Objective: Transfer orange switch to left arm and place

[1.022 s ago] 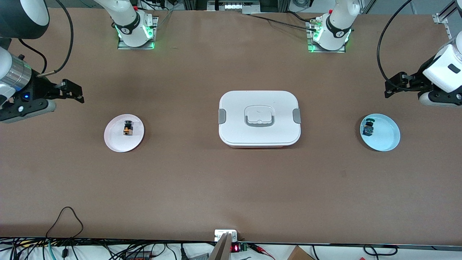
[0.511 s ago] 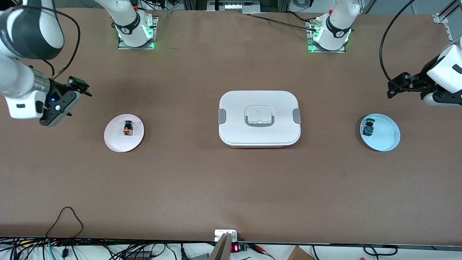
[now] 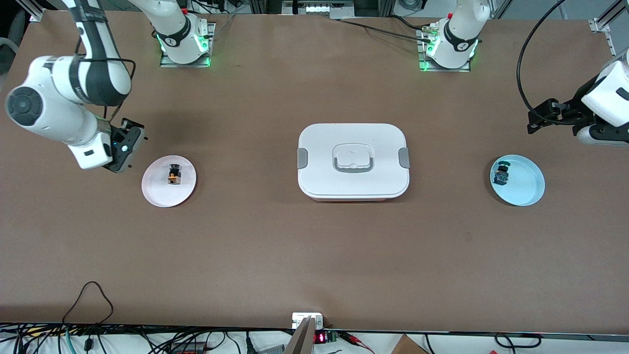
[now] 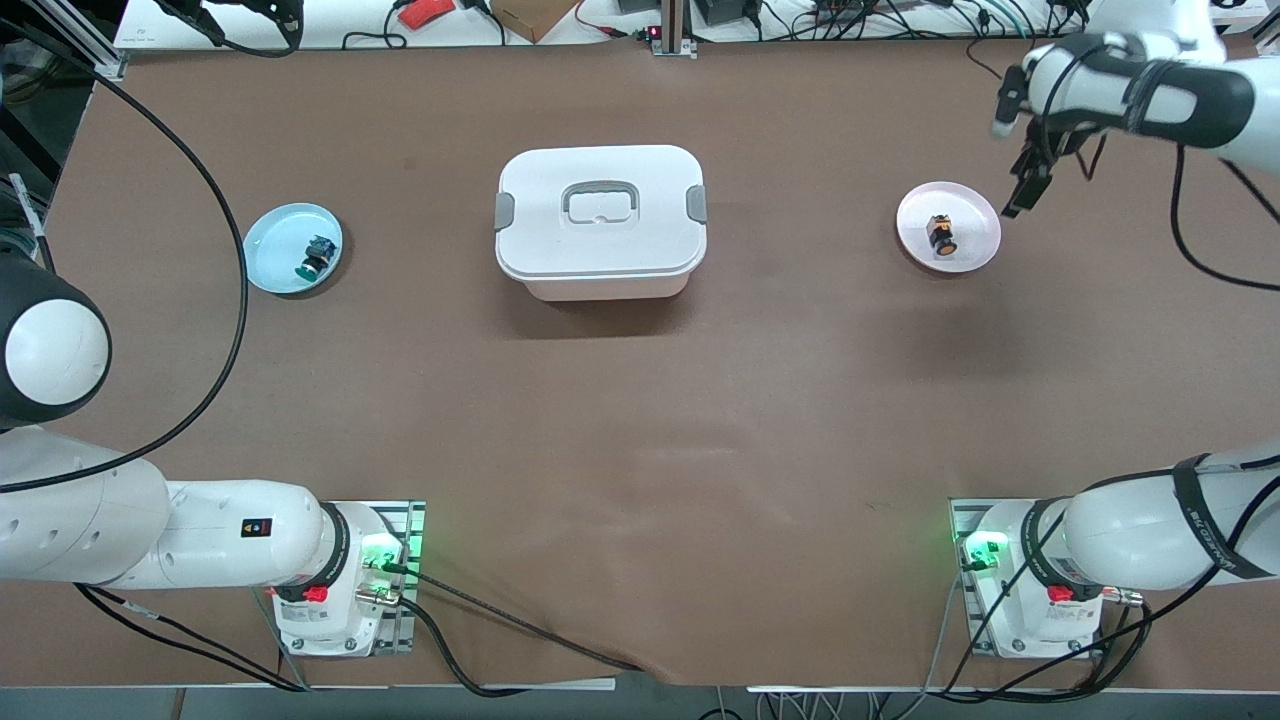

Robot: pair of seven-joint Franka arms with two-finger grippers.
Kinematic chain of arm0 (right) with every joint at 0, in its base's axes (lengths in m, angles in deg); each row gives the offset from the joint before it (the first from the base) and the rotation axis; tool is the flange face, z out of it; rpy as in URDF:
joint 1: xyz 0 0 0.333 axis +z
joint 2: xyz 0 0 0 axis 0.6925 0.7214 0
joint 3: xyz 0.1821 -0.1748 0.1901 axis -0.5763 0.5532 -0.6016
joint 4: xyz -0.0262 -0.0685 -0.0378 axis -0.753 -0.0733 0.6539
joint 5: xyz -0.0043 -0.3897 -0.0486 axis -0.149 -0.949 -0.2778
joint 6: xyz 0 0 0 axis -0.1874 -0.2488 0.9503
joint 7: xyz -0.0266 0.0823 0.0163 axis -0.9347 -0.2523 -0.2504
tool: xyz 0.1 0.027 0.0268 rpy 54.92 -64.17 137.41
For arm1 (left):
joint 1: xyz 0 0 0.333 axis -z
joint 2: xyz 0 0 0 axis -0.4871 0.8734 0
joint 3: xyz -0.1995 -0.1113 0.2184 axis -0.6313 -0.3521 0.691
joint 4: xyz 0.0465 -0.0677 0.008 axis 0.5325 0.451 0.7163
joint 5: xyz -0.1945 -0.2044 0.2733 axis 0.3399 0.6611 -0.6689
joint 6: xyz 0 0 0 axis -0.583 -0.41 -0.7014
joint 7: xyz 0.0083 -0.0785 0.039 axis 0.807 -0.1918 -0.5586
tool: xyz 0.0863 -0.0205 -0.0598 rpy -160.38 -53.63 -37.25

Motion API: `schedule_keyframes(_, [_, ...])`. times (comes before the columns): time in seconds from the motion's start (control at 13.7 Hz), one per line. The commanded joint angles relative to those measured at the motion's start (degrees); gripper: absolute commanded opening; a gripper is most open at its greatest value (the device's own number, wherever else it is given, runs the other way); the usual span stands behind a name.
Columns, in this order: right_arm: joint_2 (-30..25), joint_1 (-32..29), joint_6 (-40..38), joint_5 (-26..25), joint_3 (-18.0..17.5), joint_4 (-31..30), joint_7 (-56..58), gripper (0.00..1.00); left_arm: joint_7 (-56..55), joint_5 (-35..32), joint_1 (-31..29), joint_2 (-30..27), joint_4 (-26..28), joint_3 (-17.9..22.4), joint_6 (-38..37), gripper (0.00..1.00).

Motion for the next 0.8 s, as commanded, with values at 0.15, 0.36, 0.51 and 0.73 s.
schedule_keyframes(0.15, [3.2,2.6,12.3,-0.3,-0.4,-5.1,12.8,1.00,-0.7,-0.5,-0.7,0.9,-1.5,0.5,-0.4,1.00])
schedule_keyframes(0.36, [8.1,3.7,17.7,-0.4,-0.4,-4.5,17.9,1.00,-0.7,-0.5,-0.9,0.7,-1.5,-0.2,-0.6,1.00])
schedule_keyframes(0.51, [9.2,3.6,18.9,-0.4,-0.5,-4.4,20.1,1.00,-0.7,-0.4,-1.0,0.8,-1.5,-0.2,-0.5,1.00])
schedule_keyframes(0.73, [10.3,3.8,19.2,-0.3,-0.5,-3.9,20.5,1.00,-0.6,-0.7,-1.0,0.9,-1.5,-0.1,-0.4,1.00])
